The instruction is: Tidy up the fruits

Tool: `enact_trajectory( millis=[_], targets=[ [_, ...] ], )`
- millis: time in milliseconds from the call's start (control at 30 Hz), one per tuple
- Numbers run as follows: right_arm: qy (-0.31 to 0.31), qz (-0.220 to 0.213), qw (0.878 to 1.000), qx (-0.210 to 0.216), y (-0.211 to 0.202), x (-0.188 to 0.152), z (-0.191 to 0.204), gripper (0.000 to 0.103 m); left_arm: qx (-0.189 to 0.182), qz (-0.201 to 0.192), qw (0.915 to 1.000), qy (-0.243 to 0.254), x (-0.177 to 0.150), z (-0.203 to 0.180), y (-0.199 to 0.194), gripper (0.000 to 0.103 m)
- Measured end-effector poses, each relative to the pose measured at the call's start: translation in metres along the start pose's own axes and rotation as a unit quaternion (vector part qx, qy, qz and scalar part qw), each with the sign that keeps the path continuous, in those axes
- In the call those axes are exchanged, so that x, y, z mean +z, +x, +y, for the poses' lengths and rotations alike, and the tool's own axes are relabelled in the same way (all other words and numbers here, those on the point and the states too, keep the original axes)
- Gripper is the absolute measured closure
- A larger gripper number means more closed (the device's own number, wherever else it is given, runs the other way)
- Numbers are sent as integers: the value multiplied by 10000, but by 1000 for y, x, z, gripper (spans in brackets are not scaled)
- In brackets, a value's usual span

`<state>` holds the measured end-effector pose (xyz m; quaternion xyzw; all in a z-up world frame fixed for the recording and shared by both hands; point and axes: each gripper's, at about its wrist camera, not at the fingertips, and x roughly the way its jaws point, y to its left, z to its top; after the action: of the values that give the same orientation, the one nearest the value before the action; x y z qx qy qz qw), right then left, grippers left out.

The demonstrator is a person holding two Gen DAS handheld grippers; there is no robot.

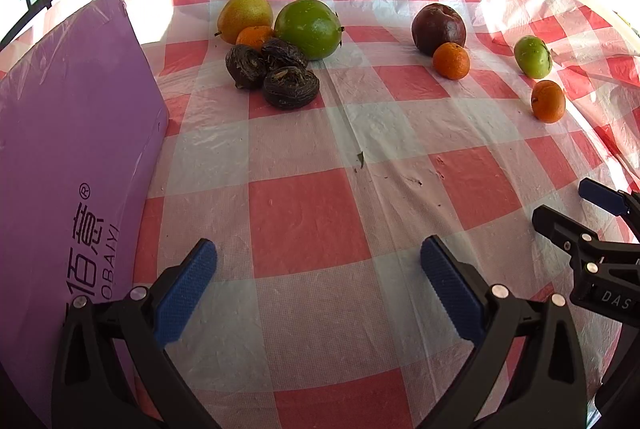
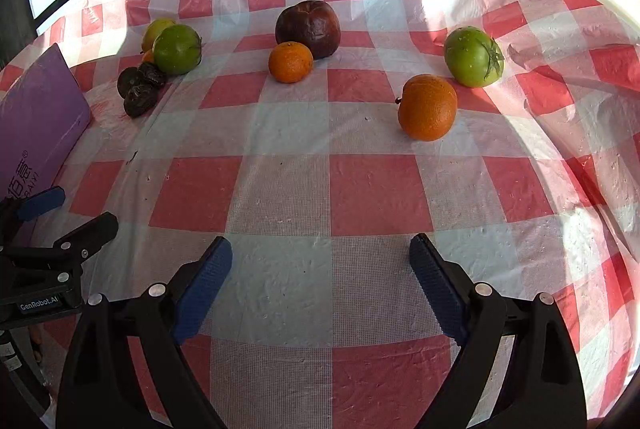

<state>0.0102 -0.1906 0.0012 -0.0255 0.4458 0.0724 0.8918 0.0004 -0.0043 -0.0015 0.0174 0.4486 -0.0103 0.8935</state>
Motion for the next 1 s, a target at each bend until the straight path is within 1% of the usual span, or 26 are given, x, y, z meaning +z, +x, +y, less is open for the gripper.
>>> enact_trajectory(
  millis=[333,600,767,867,1000],
  targets=[
    [-27,-1,10000,-22,1,0,1,16,3,6,10000,7,1,0,0,1],
    [32,7,10000,76,3,4,0,16,5,8,10000,13,1,-1,0,1],
    [-87,5,9999,103,3,4,1,16,6,3,10000,36,1,-1,0,1],
    [-191,94,9997,129,5,8,2,16,-11,15,10000,26,2,1,1,1],
    [-480,319,9978,341,15,22,-3,16,-13,15,10000,26,2,1,1,1]
  ],
)
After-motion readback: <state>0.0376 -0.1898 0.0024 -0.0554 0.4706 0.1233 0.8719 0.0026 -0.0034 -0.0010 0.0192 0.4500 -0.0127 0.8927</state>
